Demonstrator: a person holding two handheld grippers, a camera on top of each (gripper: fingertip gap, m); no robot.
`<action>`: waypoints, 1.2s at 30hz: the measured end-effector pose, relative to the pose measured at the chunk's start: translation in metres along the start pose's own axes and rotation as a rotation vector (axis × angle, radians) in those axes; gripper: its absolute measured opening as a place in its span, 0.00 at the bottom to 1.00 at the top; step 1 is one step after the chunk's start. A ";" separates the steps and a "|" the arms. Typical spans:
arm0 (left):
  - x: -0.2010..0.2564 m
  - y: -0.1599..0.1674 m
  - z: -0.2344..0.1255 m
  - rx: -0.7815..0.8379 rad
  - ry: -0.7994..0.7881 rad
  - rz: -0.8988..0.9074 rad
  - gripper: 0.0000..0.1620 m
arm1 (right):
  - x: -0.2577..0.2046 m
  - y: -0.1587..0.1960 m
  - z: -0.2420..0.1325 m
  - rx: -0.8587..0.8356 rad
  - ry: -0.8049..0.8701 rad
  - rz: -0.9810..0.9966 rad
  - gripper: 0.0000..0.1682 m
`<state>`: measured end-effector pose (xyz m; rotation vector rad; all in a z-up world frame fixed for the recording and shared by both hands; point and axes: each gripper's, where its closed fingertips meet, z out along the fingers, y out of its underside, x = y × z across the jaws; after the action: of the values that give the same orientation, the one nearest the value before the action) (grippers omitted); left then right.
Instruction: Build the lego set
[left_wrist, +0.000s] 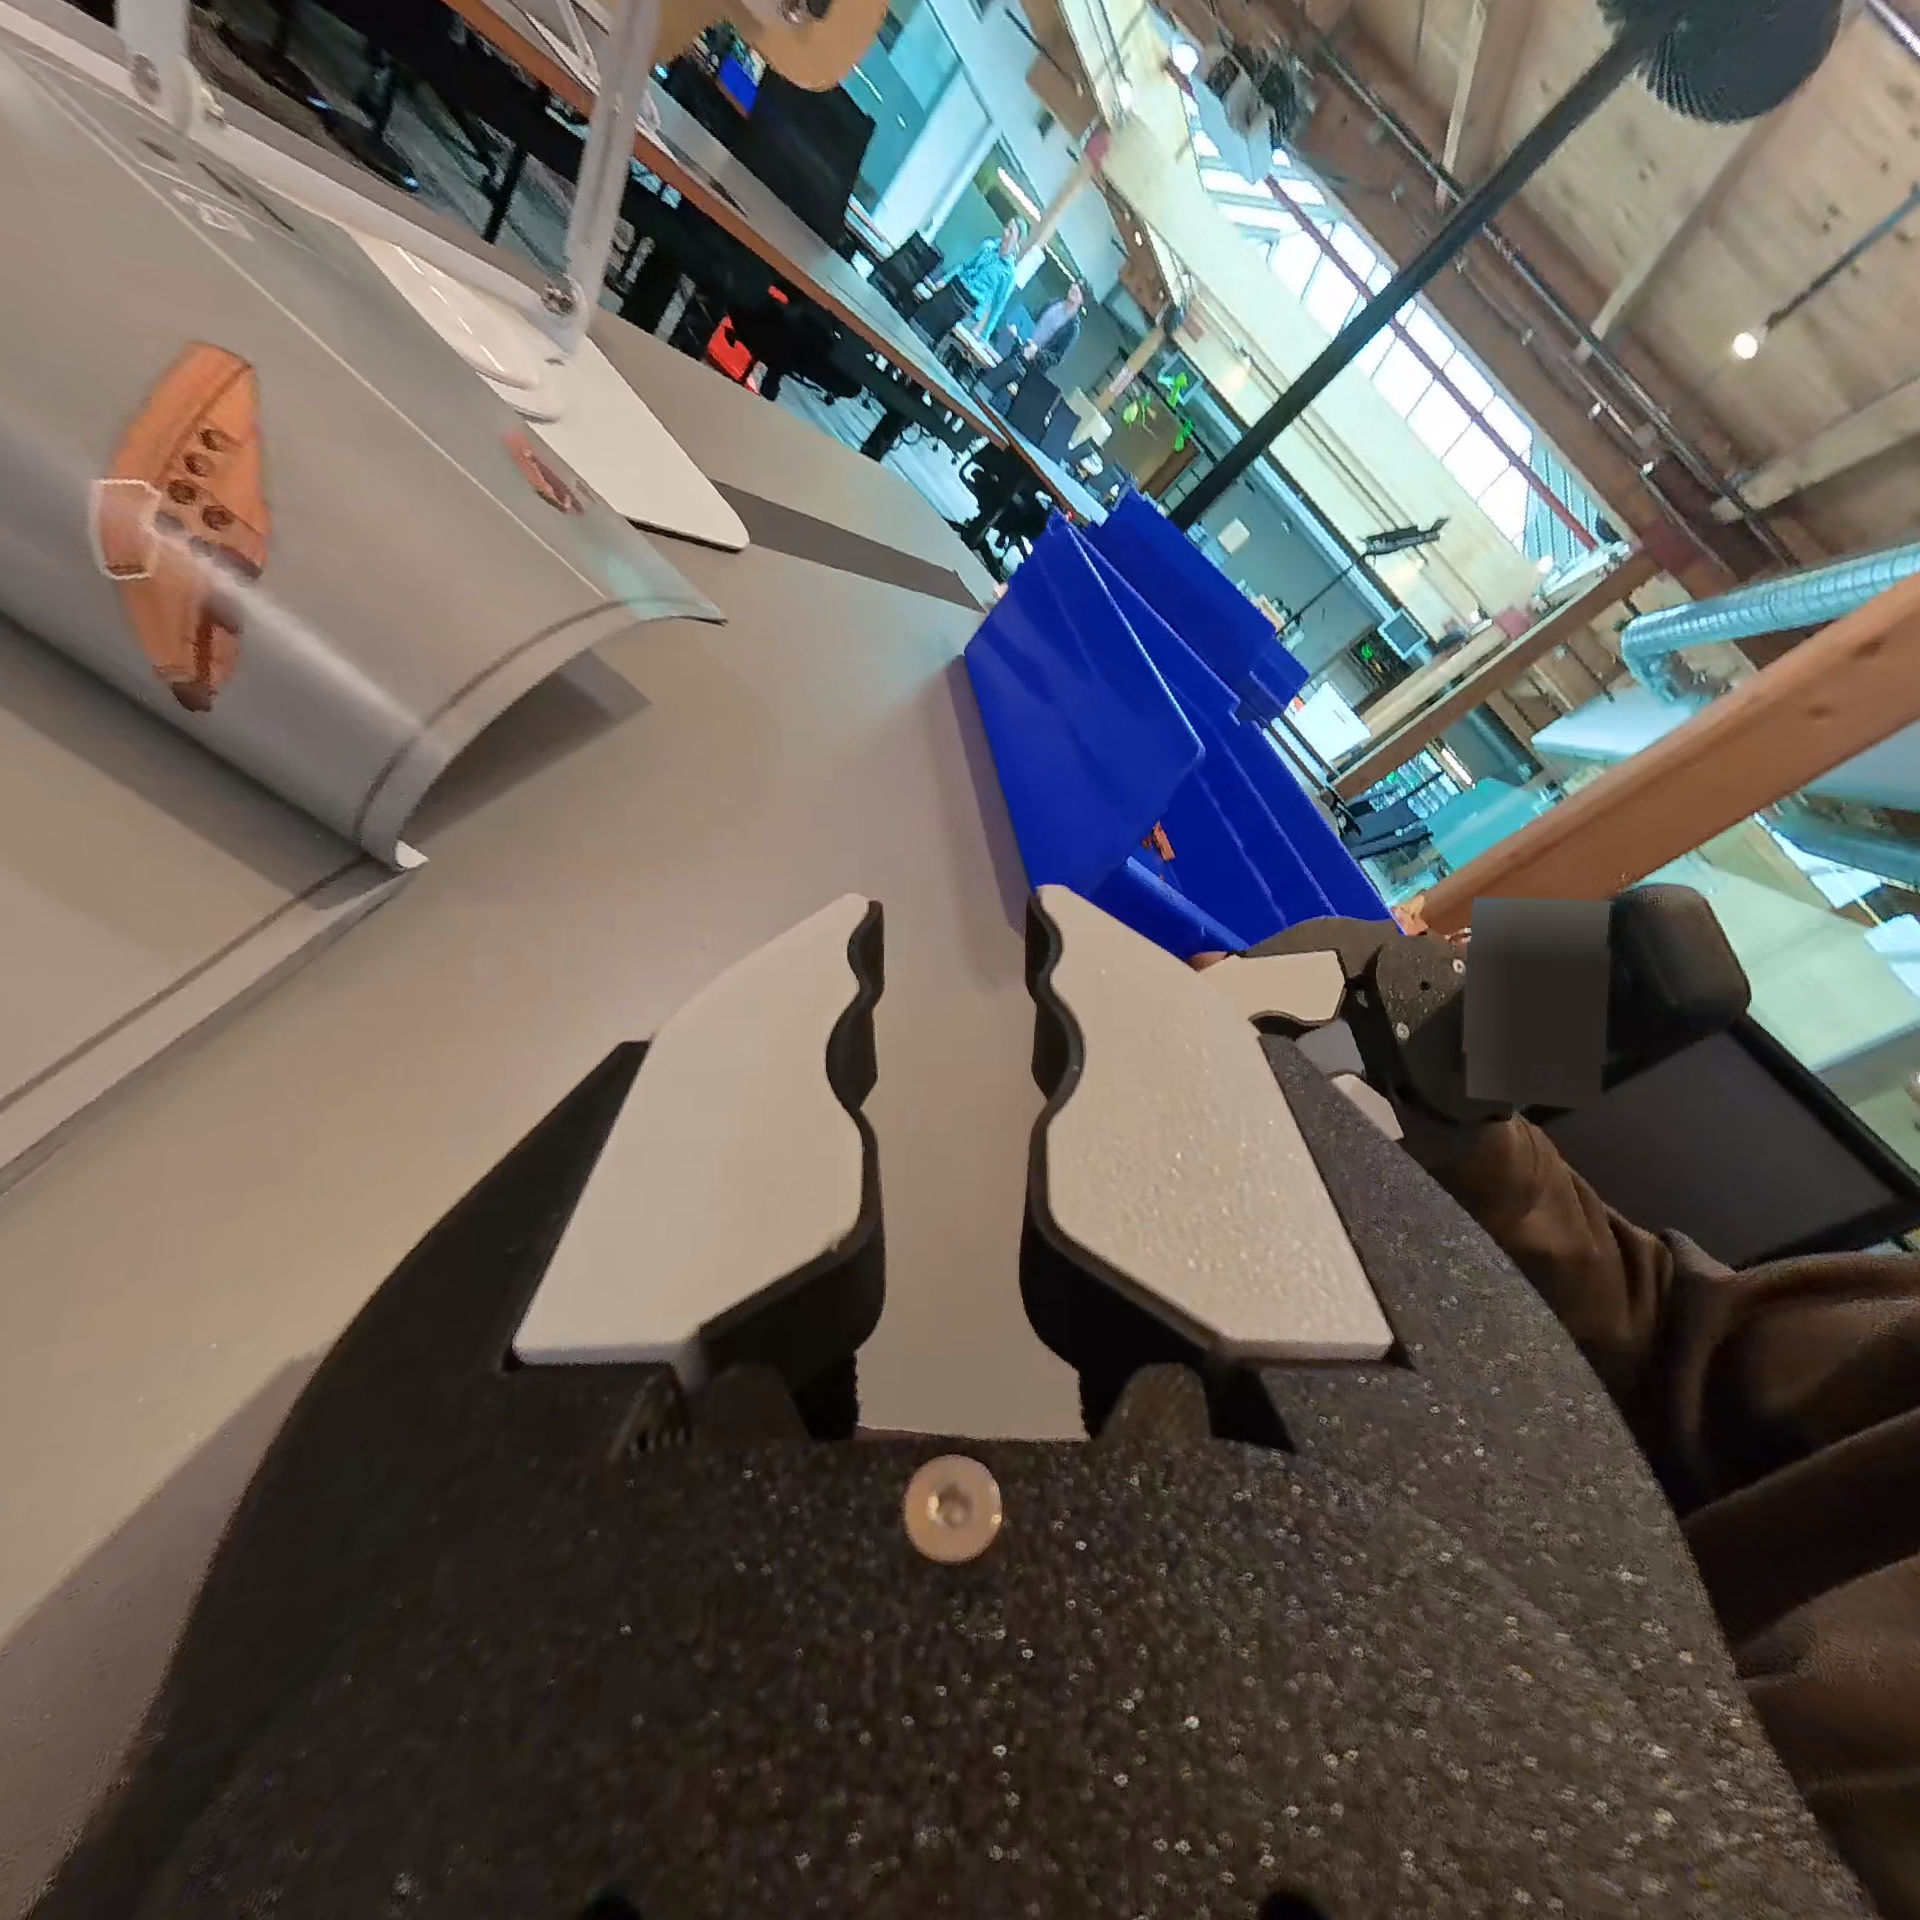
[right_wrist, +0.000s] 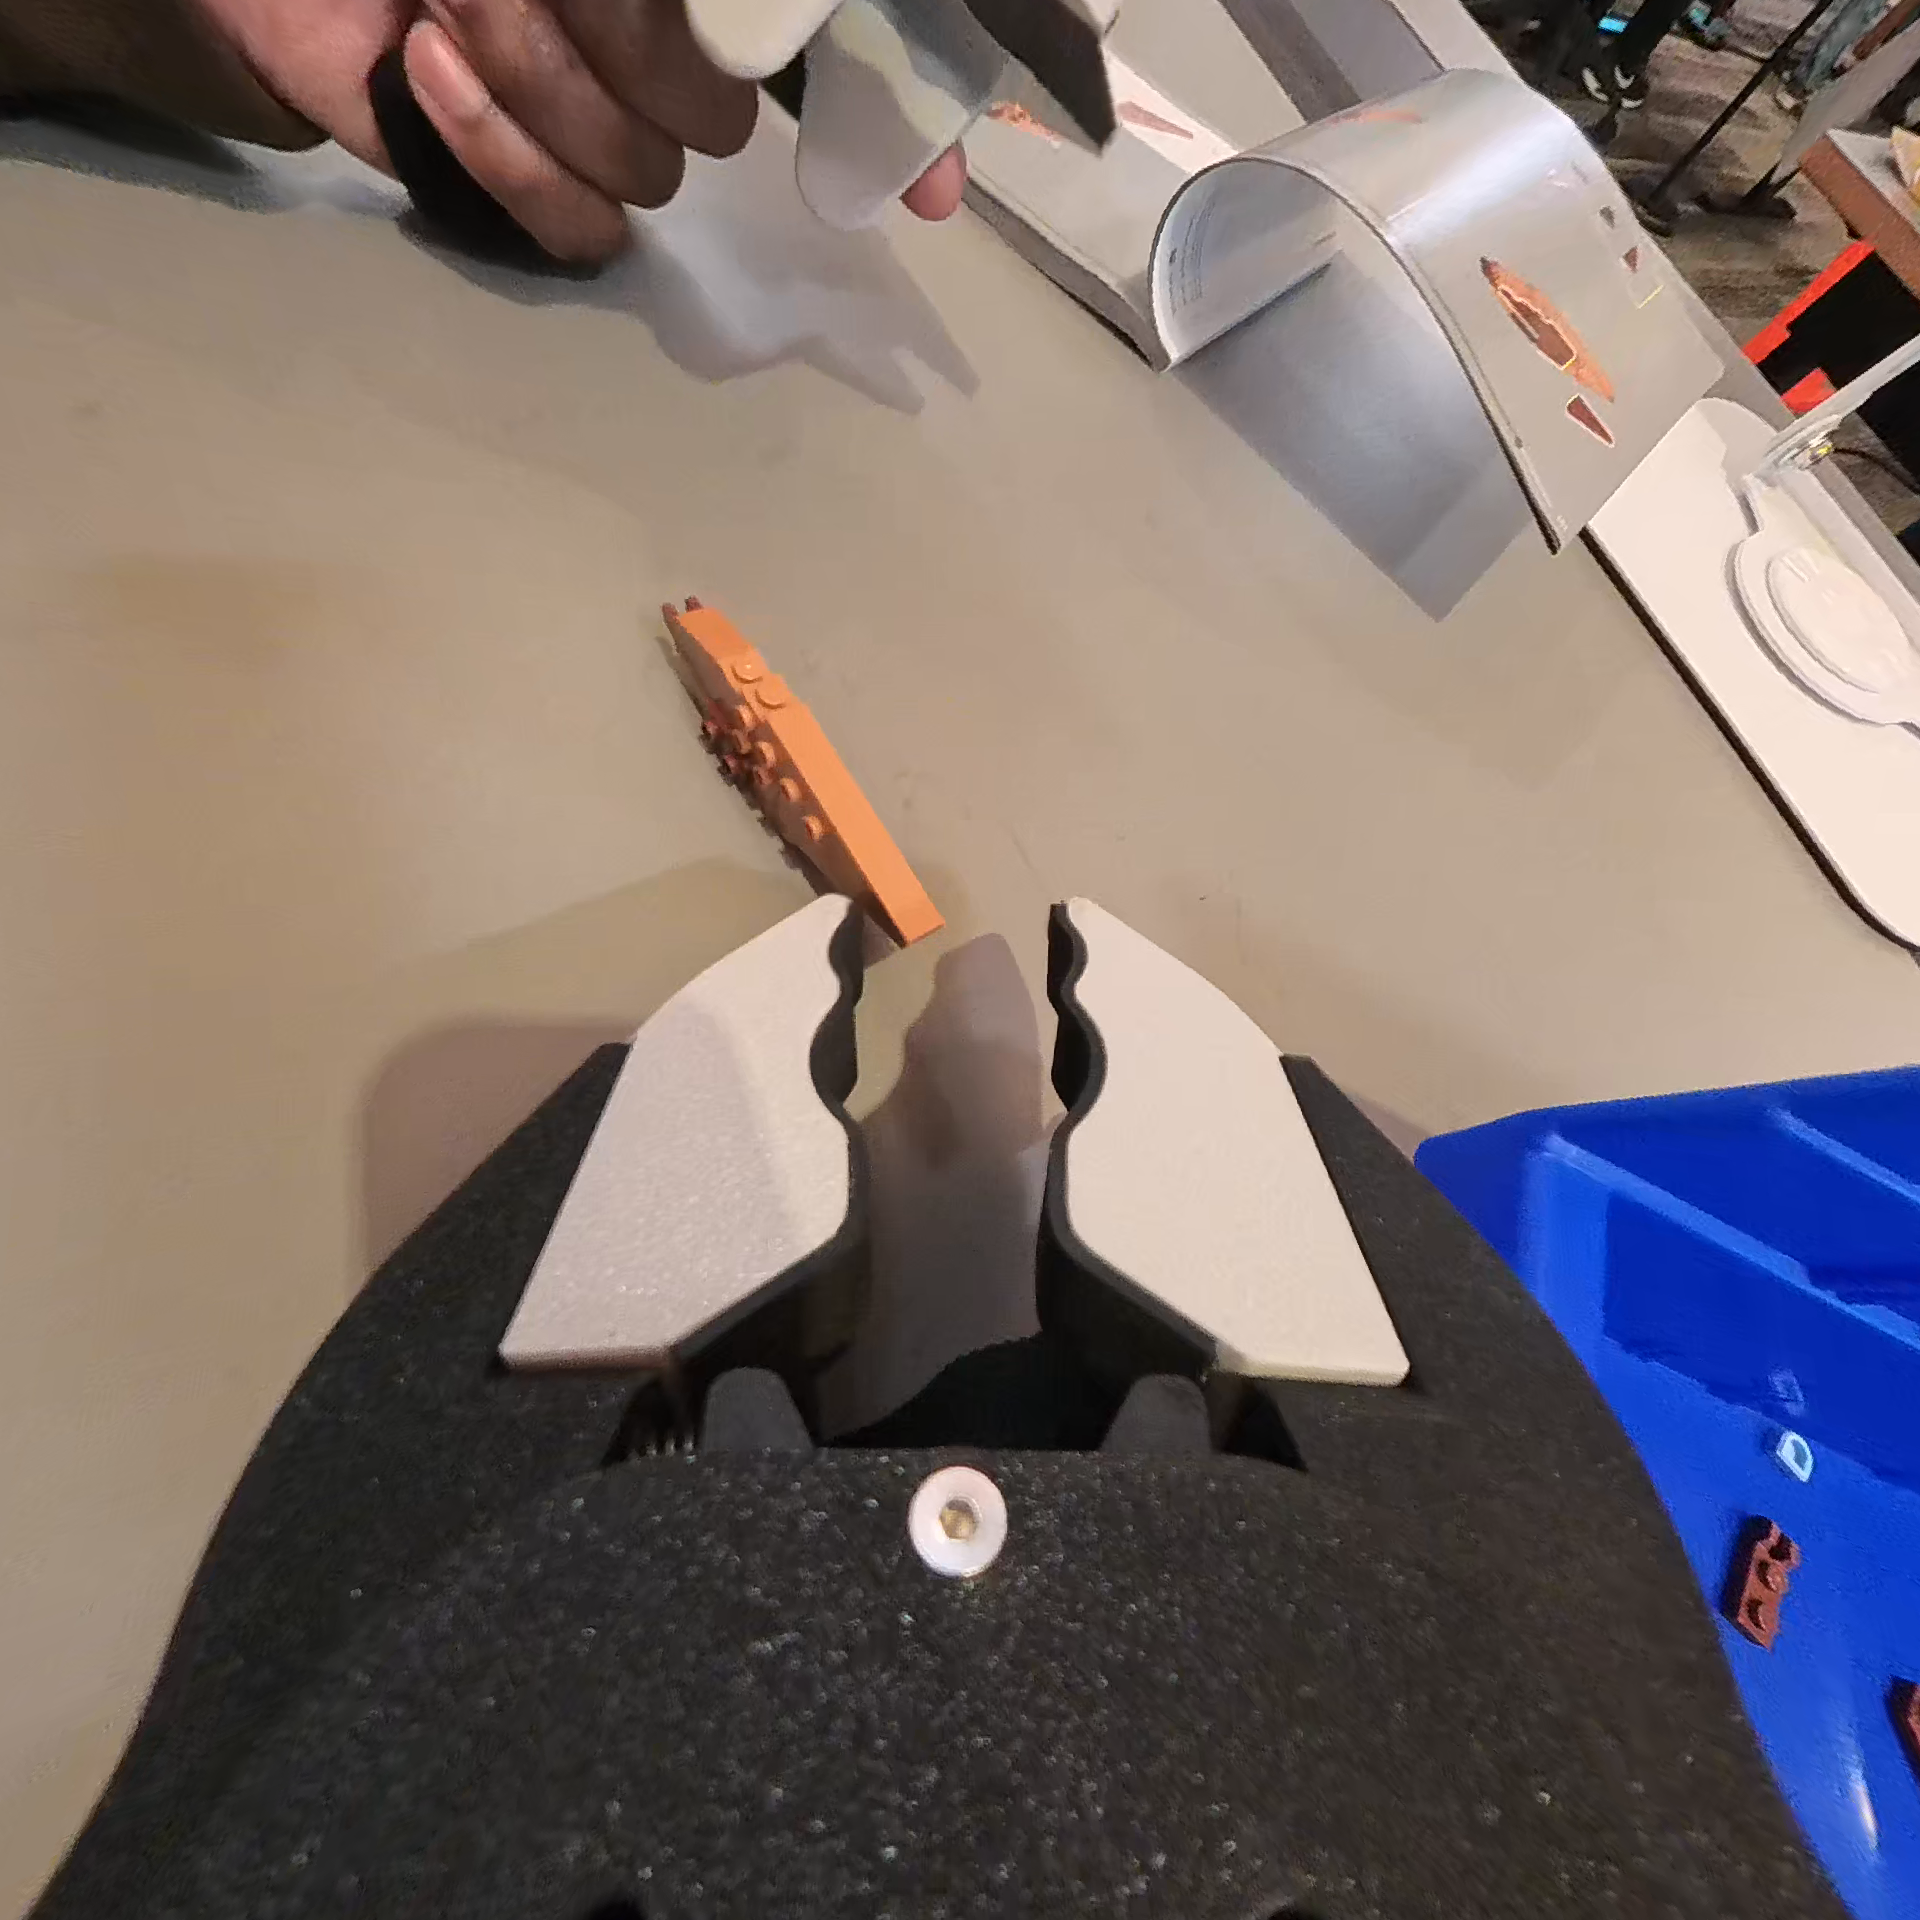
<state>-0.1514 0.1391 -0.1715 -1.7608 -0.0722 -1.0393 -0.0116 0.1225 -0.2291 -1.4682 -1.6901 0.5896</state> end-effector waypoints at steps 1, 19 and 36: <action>-0.001 -0.001 -0.001 0.009 -0.004 -0.006 0.16 | 0.000 0.000 0.000 0.002 0.000 0.003 0.20; 0.001 -0.001 -0.001 -0.006 0.048 -0.048 0.16 | 0.001 -0.001 -0.002 0.023 -0.045 0.068 0.23; -0.001 0.001 -0.003 -0.025 0.027 -0.022 0.16 | 0.017 0.010 -0.062 -0.739 0.167 -0.168 0.22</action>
<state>-0.1534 0.1371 -0.1723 -1.7715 -0.0621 -1.0842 0.0441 0.1313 -0.1976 -1.7735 -1.9679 -0.2881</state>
